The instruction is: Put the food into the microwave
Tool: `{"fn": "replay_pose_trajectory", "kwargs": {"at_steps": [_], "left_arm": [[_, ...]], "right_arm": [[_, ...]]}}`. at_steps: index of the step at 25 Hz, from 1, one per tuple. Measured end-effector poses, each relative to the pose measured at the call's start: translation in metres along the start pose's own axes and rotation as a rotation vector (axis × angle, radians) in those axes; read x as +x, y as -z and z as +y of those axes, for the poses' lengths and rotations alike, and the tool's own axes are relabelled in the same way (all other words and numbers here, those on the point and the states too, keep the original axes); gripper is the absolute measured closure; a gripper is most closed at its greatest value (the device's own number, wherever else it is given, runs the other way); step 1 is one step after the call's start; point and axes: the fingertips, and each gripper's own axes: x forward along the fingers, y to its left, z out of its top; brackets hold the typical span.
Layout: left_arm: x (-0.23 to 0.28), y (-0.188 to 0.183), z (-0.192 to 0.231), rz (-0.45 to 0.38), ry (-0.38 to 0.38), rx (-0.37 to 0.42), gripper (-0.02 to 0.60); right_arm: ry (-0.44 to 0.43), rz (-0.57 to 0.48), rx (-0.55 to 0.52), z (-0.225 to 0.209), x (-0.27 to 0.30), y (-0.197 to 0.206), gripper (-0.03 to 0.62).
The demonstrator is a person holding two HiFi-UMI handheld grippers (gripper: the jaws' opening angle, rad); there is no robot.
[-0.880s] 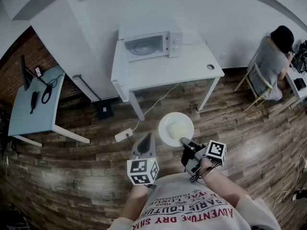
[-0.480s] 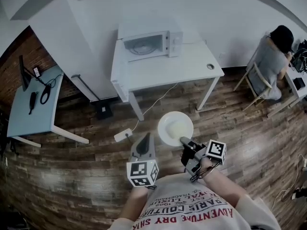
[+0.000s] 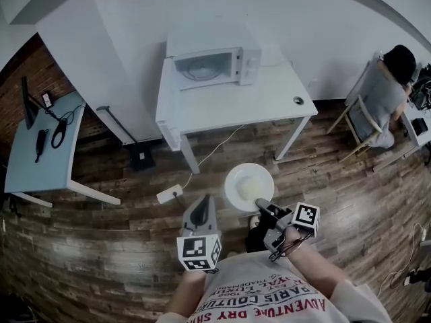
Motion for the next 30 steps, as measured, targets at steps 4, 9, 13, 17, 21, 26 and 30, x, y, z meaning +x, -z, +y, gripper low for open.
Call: {"fn": "replay_pose_trajectory", "kwargs": {"at_steps": [4, 9, 13, 17, 21, 26, 30], "left_arm": [[0.034, -0.002, 0.006, 0.017, -0.012, -0.002, 0.578], [0.091, -0.023, 0.005, 0.001, -0.037, 0.038, 0.578], [0.149, -0.045, 0.006, -0.021, -0.073, 0.035, 0.578], [0.204, -0.066, 0.008, -0.044, -0.107, 0.02, 0.578], [0.25, -0.079, 0.013, -0.058, -0.143, -0.004, 0.578], [0.294, -0.087, 0.019, -0.047, -0.137, -0.047, 0.578], [0.32, -0.097, 0.034, -0.04, -0.128, -0.041, 0.578]], "right_arm": [[0.006, 0.015, 0.011, 0.001, 0.022, -0.03, 0.574], [-0.019, 0.054, 0.003, 0.019, 0.06, -0.082, 0.574], [-0.04, 0.099, -0.006, 0.035, 0.092, -0.131, 0.574], [-0.027, 0.129, -0.014, 0.047, 0.122, -0.185, 0.574], [-0.023, 0.156, -0.041, 0.063, 0.149, -0.231, 0.574], [-0.019, 0.158, -0.053, 0.077, 0.181, -0.271, 0.574], [-0.01, 0.146, -0.04, 0.082, 0.208, -0.288, 0.574]]}}
